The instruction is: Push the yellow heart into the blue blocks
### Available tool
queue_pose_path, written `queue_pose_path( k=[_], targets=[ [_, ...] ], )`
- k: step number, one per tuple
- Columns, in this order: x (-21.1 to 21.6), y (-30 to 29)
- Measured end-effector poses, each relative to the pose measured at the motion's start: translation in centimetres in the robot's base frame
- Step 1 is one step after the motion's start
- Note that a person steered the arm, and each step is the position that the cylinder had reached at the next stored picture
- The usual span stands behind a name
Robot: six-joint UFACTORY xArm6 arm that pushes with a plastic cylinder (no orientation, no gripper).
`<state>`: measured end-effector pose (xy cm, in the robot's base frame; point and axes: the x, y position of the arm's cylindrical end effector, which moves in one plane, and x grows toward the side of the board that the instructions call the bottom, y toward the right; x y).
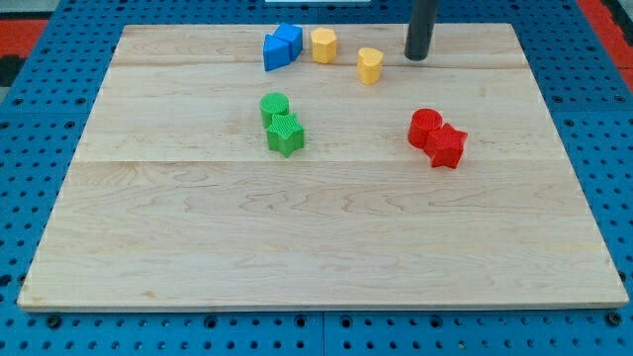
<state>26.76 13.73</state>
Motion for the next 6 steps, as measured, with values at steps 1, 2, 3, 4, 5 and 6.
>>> queue_pose_path(
  k=[1, 2, 3, 4, 5, 6],
  targets=[
    [1.2, -4.9],
    [-1.3, -9.2],
    [-2.1, -12.3],
    [0.2, -6.9],
    [3.2, -6.4],
    [3.0, -12.1]
  ],
)
